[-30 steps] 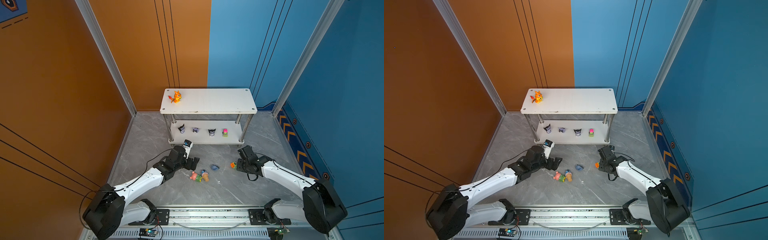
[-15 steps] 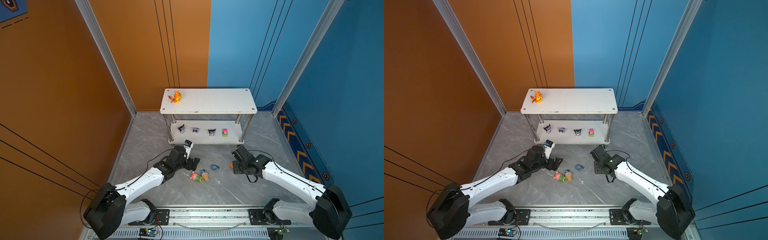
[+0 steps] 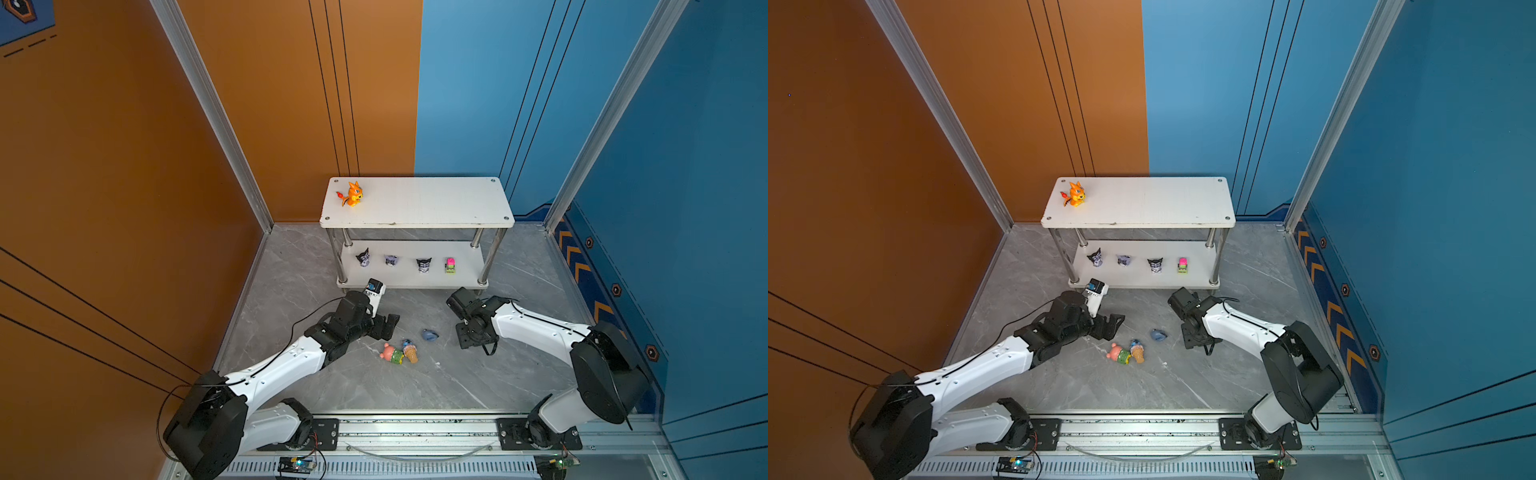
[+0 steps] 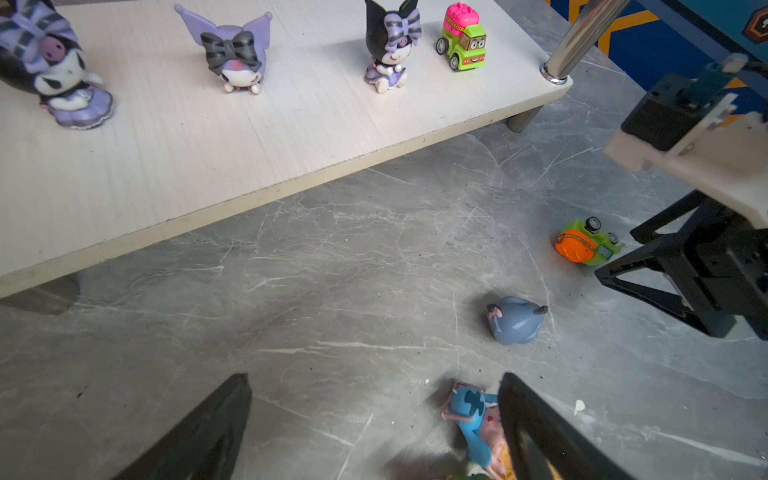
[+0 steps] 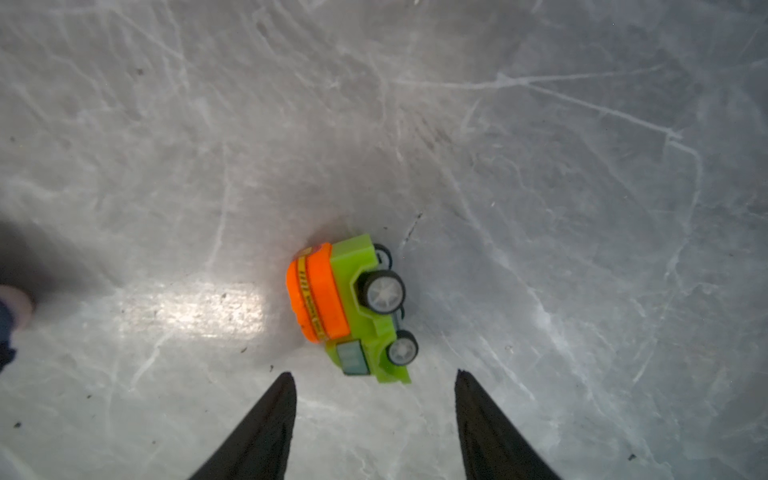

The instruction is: Place and organize the plastic toys onto the shelf

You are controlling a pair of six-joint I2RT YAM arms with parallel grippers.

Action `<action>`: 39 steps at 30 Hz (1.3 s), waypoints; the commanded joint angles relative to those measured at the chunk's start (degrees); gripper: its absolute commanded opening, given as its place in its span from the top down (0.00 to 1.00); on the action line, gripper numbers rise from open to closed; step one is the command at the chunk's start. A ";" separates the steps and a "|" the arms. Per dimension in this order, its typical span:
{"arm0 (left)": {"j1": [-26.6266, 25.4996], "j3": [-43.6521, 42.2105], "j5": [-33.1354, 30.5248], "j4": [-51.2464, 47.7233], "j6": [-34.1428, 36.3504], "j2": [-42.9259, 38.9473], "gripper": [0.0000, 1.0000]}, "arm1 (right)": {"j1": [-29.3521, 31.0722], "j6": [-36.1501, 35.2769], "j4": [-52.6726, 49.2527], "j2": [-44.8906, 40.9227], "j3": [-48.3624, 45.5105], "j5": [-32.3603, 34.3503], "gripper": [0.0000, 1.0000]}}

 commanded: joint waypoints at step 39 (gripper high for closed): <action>-0.14 6.41 23.94 4.07 -7.60 6.12 0.08 | -7.06 -0.84 36.42 -18.54 -20.92 -43.18 0.69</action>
